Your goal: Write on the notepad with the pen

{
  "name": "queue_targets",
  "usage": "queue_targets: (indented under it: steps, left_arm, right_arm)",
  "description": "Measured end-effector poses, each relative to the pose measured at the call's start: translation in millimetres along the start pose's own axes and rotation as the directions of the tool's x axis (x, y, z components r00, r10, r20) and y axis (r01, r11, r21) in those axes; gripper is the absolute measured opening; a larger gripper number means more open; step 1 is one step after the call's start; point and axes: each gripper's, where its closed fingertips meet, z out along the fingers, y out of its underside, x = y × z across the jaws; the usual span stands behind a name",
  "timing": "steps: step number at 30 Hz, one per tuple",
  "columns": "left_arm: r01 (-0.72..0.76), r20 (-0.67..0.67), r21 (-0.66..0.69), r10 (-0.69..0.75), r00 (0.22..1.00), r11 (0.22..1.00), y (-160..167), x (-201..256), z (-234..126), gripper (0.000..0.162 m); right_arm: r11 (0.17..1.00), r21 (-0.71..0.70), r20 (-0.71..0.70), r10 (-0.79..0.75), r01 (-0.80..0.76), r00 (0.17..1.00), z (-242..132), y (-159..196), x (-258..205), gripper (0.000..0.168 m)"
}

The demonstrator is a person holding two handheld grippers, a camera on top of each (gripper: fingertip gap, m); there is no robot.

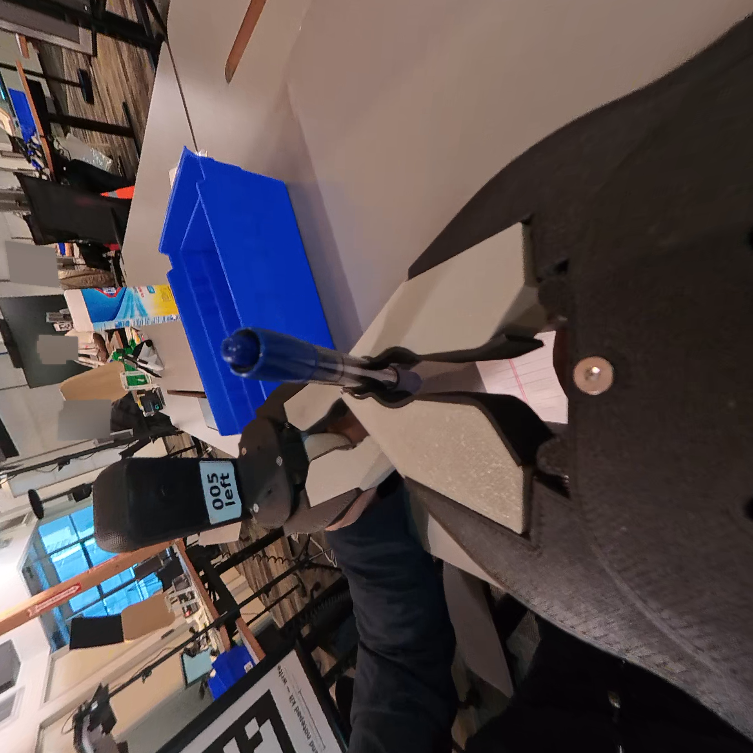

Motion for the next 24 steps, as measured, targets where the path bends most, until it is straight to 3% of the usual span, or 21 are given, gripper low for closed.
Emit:
queue_targets:
  steps: [3,24]
  left_arm:
    - [-0.029,0.018,-0.001,0.029,0.999,1.000,-1,0,1,0.009]
    - [-0.038,0.017,-0.037,0.039,0.999,0.999,4,0,-2,0.008]
  right_arm:
    - [1.000,0.007,0.028,0.014,-0.014,1.000,2,0,-4,0.003]
    - [0.996,-0.065,0.084,0.068,-0.063,0.994,3,16,-6,0.008]
